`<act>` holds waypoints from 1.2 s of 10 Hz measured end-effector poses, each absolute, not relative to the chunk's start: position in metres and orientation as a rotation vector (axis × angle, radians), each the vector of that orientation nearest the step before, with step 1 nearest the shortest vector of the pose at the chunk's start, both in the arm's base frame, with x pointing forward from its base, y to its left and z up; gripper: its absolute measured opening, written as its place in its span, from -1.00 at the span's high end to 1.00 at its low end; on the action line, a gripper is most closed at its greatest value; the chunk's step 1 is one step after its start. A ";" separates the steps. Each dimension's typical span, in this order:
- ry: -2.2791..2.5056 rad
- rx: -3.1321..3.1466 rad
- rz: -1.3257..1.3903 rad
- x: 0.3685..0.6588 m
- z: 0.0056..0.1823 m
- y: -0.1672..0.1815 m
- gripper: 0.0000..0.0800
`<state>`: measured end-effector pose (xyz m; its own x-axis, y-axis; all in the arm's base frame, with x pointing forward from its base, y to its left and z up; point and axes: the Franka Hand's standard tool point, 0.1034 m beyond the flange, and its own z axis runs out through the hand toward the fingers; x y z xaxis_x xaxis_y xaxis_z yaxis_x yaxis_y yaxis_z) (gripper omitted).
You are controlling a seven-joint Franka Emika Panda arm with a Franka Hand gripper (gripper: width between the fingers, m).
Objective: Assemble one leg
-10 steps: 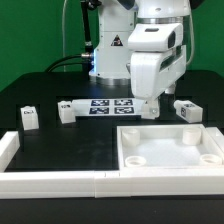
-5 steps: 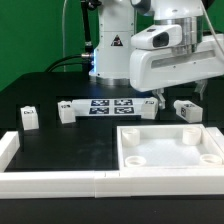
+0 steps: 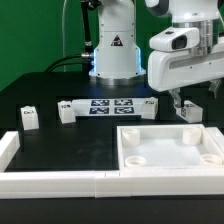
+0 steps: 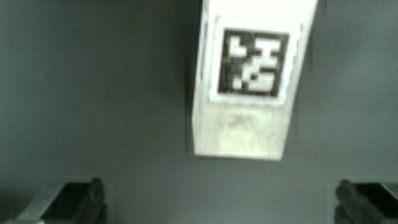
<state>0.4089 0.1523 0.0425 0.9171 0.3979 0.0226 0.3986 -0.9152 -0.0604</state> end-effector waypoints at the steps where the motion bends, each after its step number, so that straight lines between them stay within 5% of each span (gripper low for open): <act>1: -0.627 -3.013 -0.016 0.409 0.043 0.153 -0.62; 4: -0.627 -3.032 0.419 0.396 0.044 0.151 -0.62; 12: -0.554 -2.858 1.404 0.372 0.012 0.144 -0.62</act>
Offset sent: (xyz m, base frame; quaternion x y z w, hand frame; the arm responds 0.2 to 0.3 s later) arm 0.0000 0.0000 0.0000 0.0000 -0.2667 0.0000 0.9638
